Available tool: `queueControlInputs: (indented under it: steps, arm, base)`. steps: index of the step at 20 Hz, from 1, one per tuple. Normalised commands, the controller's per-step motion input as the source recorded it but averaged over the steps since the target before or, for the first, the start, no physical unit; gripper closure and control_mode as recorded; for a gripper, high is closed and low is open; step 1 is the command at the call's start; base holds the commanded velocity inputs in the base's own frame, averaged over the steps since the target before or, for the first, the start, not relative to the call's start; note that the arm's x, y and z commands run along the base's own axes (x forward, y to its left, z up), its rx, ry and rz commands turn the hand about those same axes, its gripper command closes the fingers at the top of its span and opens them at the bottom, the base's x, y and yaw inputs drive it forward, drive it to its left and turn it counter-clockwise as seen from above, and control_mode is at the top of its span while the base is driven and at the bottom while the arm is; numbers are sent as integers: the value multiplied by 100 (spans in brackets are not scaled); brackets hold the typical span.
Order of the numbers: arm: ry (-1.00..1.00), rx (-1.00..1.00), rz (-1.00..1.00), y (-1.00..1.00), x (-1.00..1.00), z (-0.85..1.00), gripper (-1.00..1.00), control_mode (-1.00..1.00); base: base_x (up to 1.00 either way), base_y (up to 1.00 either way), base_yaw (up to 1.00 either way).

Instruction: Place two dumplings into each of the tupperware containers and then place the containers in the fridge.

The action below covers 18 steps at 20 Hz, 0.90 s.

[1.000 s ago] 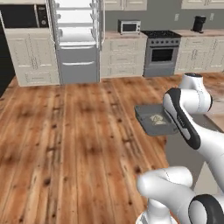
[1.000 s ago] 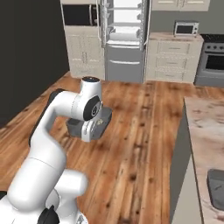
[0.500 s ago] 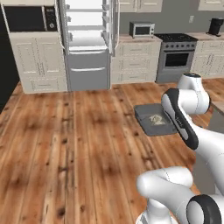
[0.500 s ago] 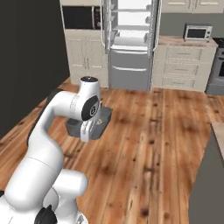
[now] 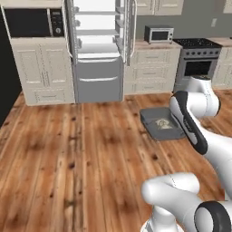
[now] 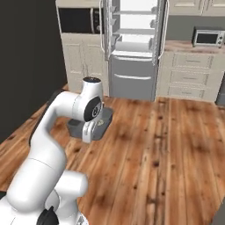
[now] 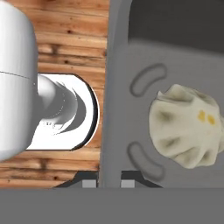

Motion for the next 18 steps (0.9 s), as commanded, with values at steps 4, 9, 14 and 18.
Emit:
queueControlInputs:
  steps: [4, 9, 14, 18]
  arm:
    - [0, 0, 0, 0, 0, 0, 100, 100]
    - [0, 0, 0, 0, 0, 0, 100, 100]
    - [0, 0, 0, 0, 0, 0, 100, 100]
    - [0, 0, 0, 0, 0, 0, 100, 100]
  base:
    - [100, 61, 13]
    - [100, 31, 8]
    - [100, 0, 0]
    - [100, 0, 0]
